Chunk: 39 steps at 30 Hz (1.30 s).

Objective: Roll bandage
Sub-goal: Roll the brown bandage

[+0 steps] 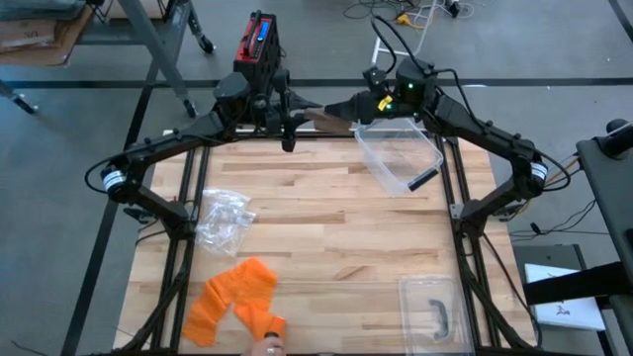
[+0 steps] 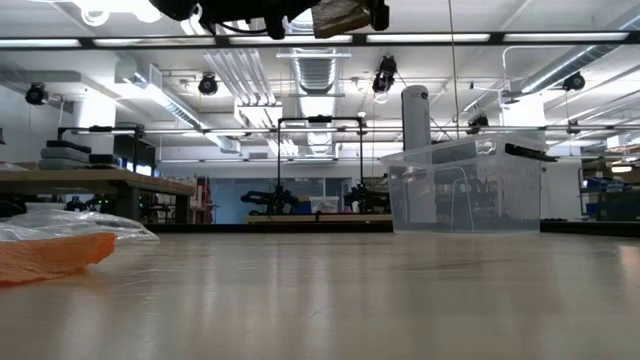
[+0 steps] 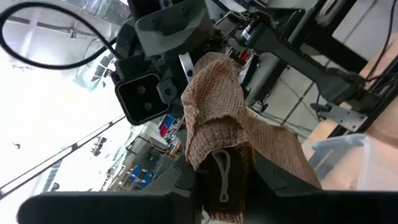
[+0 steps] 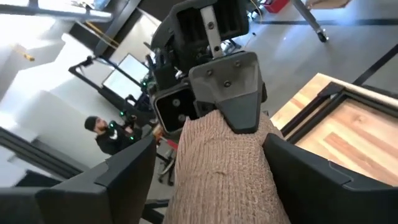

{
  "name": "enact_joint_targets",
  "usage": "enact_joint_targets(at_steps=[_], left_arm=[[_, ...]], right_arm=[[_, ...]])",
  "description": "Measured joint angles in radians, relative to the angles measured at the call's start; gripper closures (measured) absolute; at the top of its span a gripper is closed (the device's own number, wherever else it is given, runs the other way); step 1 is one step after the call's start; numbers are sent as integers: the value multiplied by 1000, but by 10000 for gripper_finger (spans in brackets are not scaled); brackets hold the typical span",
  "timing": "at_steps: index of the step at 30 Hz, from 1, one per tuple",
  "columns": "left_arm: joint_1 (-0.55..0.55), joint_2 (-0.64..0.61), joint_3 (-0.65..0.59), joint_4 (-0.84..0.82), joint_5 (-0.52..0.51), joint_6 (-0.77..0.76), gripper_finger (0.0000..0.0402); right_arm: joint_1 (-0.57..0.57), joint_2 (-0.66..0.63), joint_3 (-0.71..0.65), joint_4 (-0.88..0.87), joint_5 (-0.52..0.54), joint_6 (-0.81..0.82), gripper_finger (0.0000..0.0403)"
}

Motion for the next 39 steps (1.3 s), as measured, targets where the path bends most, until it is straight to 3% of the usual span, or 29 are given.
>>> enact_joint_targets(at_steps=[12, 20, 28, 34, 39], left_arm=[[-10, -3, 1, 38, 16, -60, 345], [-11, -7, 0, -1, -19, 91, 334], [-12, -8, 0, -5, -48, 102, 339], [-13, -3, -1, -5, -54, 78, 313], [-12, -1, -3, -13, -67, -32, 290]], right_arm=[[2, 1, -1, -20, 4, -87, 92], [2, 1, -2, 11, 18, -14, 101], [6, 1, -2, 7, 29, 6, 112], [6, 1, -2, 2, 26, -14, 135], [7, 1, -2, 1, 16, -79, 184]])
